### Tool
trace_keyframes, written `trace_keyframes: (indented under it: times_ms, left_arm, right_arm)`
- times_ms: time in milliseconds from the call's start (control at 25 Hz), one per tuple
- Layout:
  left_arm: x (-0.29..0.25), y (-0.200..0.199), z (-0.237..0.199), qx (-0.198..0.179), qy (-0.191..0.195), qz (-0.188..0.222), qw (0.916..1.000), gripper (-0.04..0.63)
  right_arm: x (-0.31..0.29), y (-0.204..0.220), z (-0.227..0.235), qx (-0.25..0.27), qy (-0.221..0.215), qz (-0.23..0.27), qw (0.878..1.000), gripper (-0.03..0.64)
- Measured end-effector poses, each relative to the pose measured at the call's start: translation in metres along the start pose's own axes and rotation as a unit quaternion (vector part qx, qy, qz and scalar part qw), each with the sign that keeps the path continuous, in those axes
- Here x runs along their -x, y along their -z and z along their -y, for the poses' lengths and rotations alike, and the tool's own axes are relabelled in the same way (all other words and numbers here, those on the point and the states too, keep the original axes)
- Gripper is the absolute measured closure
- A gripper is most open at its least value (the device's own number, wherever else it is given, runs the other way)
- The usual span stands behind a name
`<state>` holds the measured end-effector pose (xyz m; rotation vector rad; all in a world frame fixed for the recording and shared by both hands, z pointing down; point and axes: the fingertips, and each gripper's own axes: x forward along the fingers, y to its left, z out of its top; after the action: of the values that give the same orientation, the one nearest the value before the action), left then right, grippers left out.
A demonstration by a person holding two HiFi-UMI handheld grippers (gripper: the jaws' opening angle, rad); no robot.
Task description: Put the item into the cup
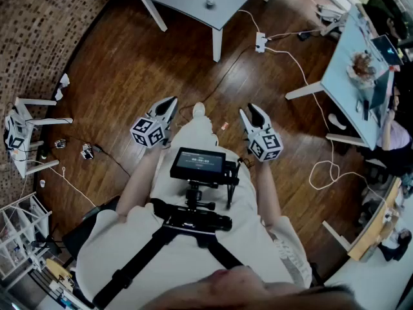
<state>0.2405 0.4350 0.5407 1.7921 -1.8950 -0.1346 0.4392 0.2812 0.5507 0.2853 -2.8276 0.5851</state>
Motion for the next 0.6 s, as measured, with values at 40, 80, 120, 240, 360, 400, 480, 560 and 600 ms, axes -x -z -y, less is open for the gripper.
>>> trace_keyframes:
  times_ms: [40,80,120,240,360,400,480,560,600]
  left_arm:
    - [0.000,-0.001,-0.001,-0.003,-0.001,-0.001,1.0000,0.588]
    - [0.001,-0.001,-0.002,-0.005,-0.002,-0.002,1.0000,0.588]
    - [0.000,-0.002,-0.003,-0.006,-0.004,-0.002,1.0000,0.588]
    - [-0.004,-0.008,-0.010,-0.006,-0.009,-0.001,0.9999,0.588]
    - [-0.020,-0.019,-0.028,-0.002,-0.007,-0.001,1.0000,0.588]
    - [-0.029,-0.025,-0.037,0.000,-0.005,-0.002,1.0000,0.588]
    - [-0.046,-0.037,-0.056,0.003,-0.001,-0.005,1.0000,0.588]
    - [-0.059,-0.048,-0.072,0.002,0.003,-0.008,1.0000,0.588]
    - [-0.065,-0.053,-0.080,-0.001,0.004,-0.009,1.0000,0.588]
  right_arm:
    - [0.000,-0.001,0.000,-0.001,0.000,0.002,1.000,0.443]
    - [-0.001,-0.002,0.000,-0.002,0.000,0.003,1.000,0.443]
    - [-0.002,-0.003,0.000,-0.003,0.000,0.004,1.000,0.443]
    - [-0.007,-0.007,0.003,-0.005,-0.001,0.006,1.000,0.443]
    - [-0.030,-0.012,0.014,-0.008,-0.003,-0.001,1.000,0.443]
    - [-0.043,-0.016,0.020,-0.009,-0.003,-0.005,1.000,0.443]
    - [-0.069,-0.025,0.031,-0.008,-0.002,-0.010,1.000,0.443]
    - [-0.091,-0.035,0.038,-0.005,0.000,-0.011,1.000,0.443]
    - [-0.101,-0.040,0.040,-0.003,0.001,-0.011,1.000,0.443]
